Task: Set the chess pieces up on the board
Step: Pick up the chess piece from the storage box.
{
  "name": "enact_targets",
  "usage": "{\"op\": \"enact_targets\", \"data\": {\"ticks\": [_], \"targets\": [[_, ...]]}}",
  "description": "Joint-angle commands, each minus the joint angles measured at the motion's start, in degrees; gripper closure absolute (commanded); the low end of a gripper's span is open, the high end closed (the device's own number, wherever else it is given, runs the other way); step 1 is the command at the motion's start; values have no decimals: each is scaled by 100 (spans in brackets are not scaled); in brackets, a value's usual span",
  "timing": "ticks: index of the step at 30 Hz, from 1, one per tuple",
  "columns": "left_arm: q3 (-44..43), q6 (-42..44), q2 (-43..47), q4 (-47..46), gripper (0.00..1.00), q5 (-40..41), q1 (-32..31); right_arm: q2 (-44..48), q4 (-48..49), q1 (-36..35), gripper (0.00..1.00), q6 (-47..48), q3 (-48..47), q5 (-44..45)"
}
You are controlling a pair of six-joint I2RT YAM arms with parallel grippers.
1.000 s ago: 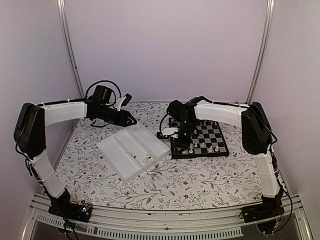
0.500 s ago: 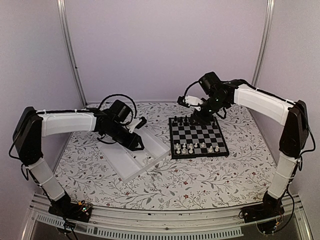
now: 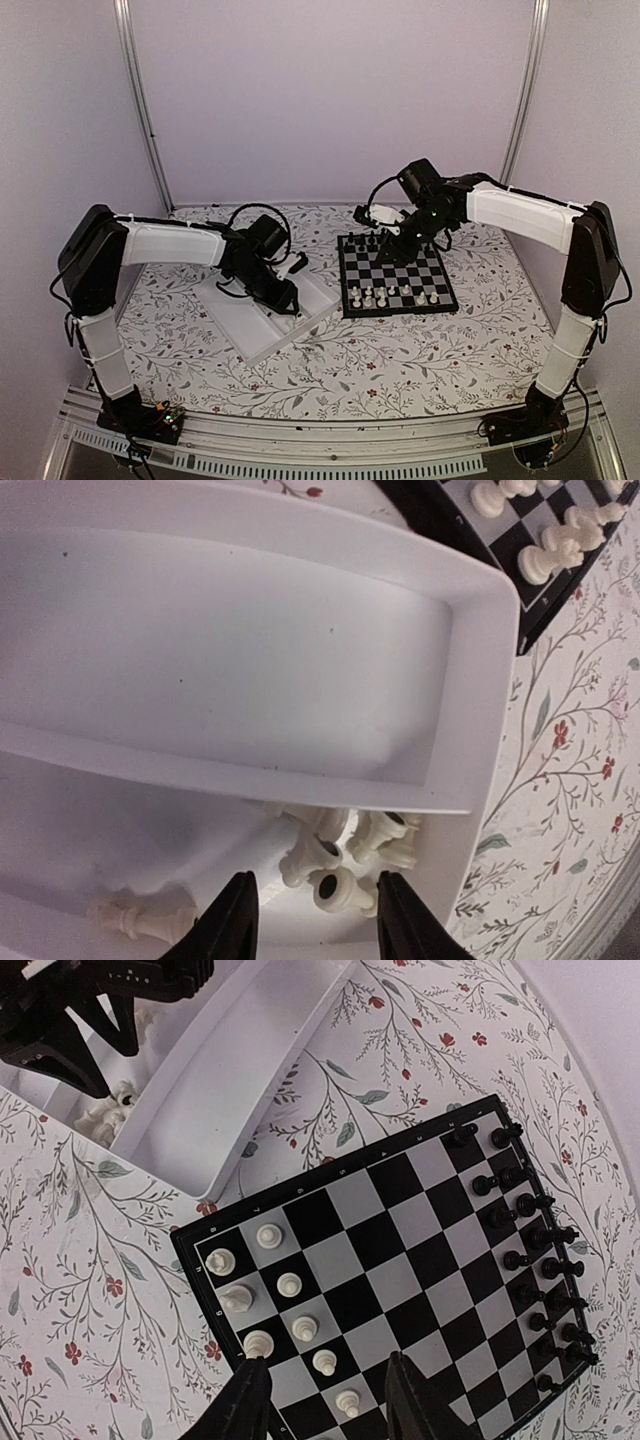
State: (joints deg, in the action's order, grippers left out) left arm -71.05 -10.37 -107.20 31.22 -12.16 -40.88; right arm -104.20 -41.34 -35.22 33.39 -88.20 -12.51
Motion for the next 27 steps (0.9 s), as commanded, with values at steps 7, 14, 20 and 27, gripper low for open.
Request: {"op": "enact_targets", "data": {"ticks": [7,14,20,27], "targets": [[-410,133,-602,-252,68,189,-207,-14,223,-2,57,-82,110,-168],[-334,400,-708,-382,80,217,-270,-98,195,-2,56,-120,87,-171],[-95,537,-596,-607,86,324,-312,-194,102,-2,56,-153,-10,-228],[183,678,-71,-765,94,580,-385,-282,14,-3,56,-188,-124,-293]]}}
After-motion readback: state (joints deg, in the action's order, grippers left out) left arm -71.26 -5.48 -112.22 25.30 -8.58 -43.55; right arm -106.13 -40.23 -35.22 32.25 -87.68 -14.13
